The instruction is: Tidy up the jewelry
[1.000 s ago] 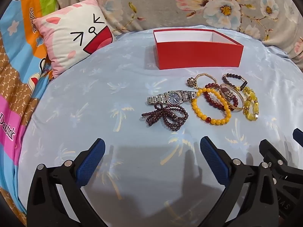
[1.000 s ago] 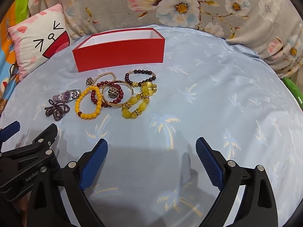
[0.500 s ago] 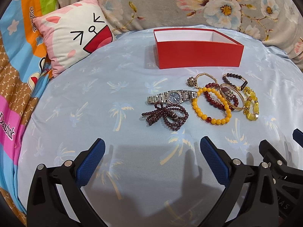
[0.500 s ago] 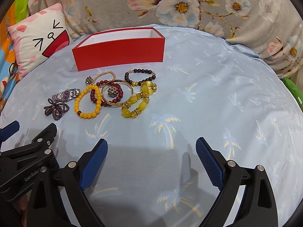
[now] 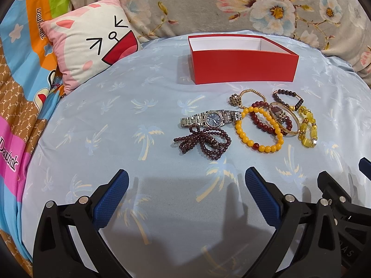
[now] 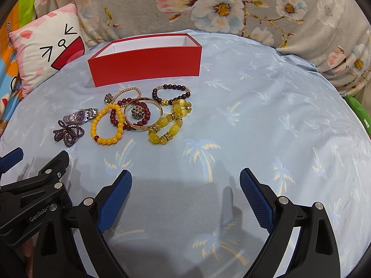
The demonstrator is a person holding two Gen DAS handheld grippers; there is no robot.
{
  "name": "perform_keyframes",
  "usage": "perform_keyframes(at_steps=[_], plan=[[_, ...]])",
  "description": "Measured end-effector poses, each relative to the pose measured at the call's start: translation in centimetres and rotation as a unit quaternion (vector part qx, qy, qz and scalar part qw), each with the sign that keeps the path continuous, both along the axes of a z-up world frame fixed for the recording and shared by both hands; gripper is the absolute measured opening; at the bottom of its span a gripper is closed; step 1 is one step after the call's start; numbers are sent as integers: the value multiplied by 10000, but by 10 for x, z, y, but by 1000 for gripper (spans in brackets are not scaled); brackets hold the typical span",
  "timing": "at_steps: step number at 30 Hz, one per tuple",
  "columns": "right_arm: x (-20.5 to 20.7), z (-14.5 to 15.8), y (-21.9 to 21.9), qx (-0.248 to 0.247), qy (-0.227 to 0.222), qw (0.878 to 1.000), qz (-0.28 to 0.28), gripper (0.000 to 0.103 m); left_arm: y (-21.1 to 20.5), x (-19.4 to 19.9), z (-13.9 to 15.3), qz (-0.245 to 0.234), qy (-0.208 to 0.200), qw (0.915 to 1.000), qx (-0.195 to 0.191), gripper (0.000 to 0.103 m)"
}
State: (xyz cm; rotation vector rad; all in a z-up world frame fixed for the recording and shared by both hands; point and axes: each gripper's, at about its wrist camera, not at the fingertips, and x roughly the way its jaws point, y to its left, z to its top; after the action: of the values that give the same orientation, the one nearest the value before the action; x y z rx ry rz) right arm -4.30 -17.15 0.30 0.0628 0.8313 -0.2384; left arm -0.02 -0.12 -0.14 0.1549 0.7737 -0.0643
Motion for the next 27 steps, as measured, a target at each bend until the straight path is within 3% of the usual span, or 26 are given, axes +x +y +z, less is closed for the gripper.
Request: perform_keyframes(at_steps=[27], plan=[[-2, 0, -1, -10, 4, 10000, -1, 90, 0, 0, 0, 5, 13, 10000, 2, 96]])
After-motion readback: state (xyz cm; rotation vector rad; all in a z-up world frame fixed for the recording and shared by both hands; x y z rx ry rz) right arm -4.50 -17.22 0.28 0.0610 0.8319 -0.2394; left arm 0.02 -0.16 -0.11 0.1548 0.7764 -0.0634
